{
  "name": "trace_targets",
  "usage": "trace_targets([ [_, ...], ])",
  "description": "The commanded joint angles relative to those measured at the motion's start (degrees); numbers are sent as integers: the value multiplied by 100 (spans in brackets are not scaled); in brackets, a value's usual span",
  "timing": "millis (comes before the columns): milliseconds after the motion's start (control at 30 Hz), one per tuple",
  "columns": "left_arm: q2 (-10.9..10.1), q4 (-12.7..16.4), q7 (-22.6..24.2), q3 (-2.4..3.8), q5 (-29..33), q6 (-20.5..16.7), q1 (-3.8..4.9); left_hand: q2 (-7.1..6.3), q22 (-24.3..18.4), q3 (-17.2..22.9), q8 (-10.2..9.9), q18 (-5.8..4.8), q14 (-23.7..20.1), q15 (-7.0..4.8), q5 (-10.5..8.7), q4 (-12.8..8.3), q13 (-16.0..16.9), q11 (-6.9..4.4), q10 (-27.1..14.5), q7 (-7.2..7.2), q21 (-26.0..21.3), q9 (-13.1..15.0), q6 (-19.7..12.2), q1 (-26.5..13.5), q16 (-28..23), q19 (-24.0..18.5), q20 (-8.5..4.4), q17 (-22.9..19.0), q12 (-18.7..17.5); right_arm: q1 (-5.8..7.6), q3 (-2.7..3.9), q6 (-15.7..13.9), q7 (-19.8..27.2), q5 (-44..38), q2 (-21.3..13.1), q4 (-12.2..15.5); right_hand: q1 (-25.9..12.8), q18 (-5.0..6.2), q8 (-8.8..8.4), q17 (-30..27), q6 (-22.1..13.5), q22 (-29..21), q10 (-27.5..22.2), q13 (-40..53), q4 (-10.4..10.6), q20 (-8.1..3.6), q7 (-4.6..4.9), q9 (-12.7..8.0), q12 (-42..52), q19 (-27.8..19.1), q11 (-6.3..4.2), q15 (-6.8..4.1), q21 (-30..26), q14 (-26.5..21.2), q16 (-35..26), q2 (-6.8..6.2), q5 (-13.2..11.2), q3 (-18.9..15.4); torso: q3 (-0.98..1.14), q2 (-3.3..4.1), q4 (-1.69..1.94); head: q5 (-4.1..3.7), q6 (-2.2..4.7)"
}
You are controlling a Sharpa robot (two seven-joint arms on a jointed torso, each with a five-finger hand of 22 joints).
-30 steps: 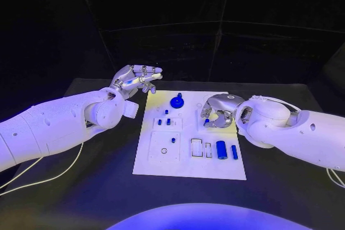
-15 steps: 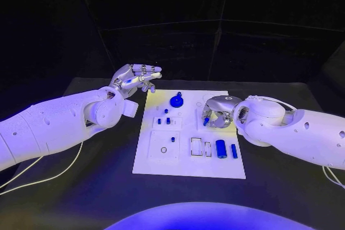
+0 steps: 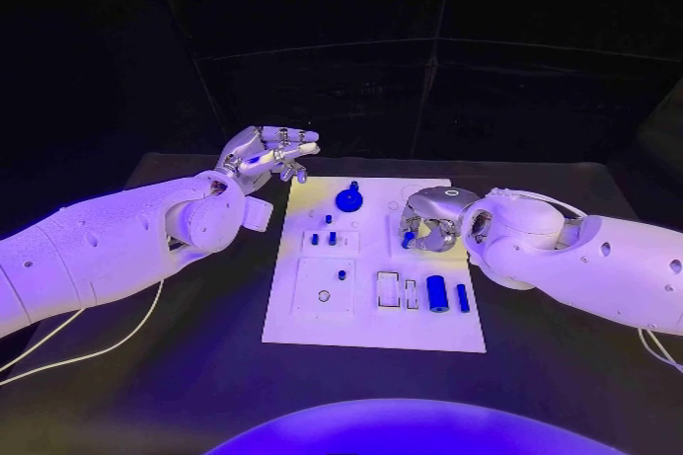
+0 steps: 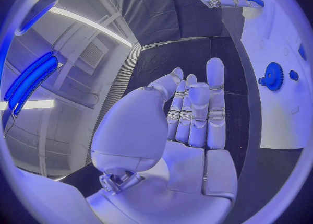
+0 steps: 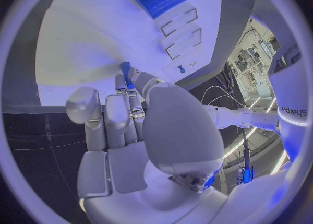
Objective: Assemble the parts on the task board
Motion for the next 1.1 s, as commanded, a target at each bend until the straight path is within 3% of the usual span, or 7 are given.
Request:
trace_targets([
  [33, -2, 2, 16, 5, 20, 65, 6, 11, -5, -2, 36, 78, -43, -3, 19, -14, 10, -3, -26, 26, -32, -6, -8, 17, -20, -28, -9, -4, 27, 8, 3, -411, -14, -89, -19, 25, -11, 24, 32, 8, 50, 39, 59, 13, 5, -9, -11, 36, 17, 40, -6, -46, 39, 116, 30, 106, -59, 57, -1, -2, -2, 1, -4],
  [300, -7, -7, 16, 4, 20, 68, 6, 17, -7, 0, 37, 78, -44, -3, 19, -14, 10, -4, -27, 25, -35, -6, -8, 18, -19, -28, -9, -3, 30, 9, 7, -675, -60, -59, -213, 232, 7, 17, 37, 7, 70, 80, 90, 17, -41, -25, -19, 37, 5, 56, -20, -59, 66, 117, 39, 98, -78, 103, -3, -5, 1, 5, 5],
  [600, -7, -19, 14, 4, 20, 66, 5, 17, -7, 0, 37, 78, -44, -3, 19, -14, 10, -4, -27, 25, -35, -6, -8, 18, -19, -28, -9, -3, 30, 21, 21, -910, 4, 139, -449, 885, 11, 14, 31, 1, 69, 90, 94, 16, -76, -33, -15, 33, -13, 60, -18, -62, 76, 116, 41, 66, -61, 128, -3, -2, 3, 2, 21],
  [833, 1, -17, 16, 4, 20, 66, 5, 21, -10, 2, 39, 79, -47, -3, 19, -17, 11, -5, -29, 24, -38, -6, -8, 25, -21, -27, -9, -11, 34, 21, 20, -849, 142, 274, -106, 1060, 9, 13, 23, 5, 62, 92, 88, 13, -94, -35, -7, 29, -32, 60, -11, -60, 79, 116, 48, 57, -36, 153, -3, 0, 6, 32, 5],
  [900, 9, -15, 18, 4, 20, 69, 5, 21, -10, 2, 39, 79, -47, -3, 19, -17, 11, -5, -29, 24, -38, -6, -8, 25, -21, -27, -9, -11, 34, 18, 18, -807, 225, 291, 104, 1032, 6, 14, 21, -1, 61, 90, 86, 12, -96, -35, -5, 28, -36, 59, -9, -59, 78, 115, 45, 57, -32, 158, -9, 1, 22, 30, 5],
  [1100, 27, -16, 20, 4, 20, 71, 5, 21, -10, 2, 39, 79, -47, -3, 19, -17, 11, -5, -29, 24, -38, -6, -8, 25, -21, -27, -9, -11, 34, -31, 12, -694, 416, 305, 586, 900, -3, 15, 16, -13, 57, 81, 81, 10, -101, -35, 0, 26, -48, 53, -4, -56, 74, 112, 41, 58, -11, 170, -2, 6, 14, 90, -2],
])
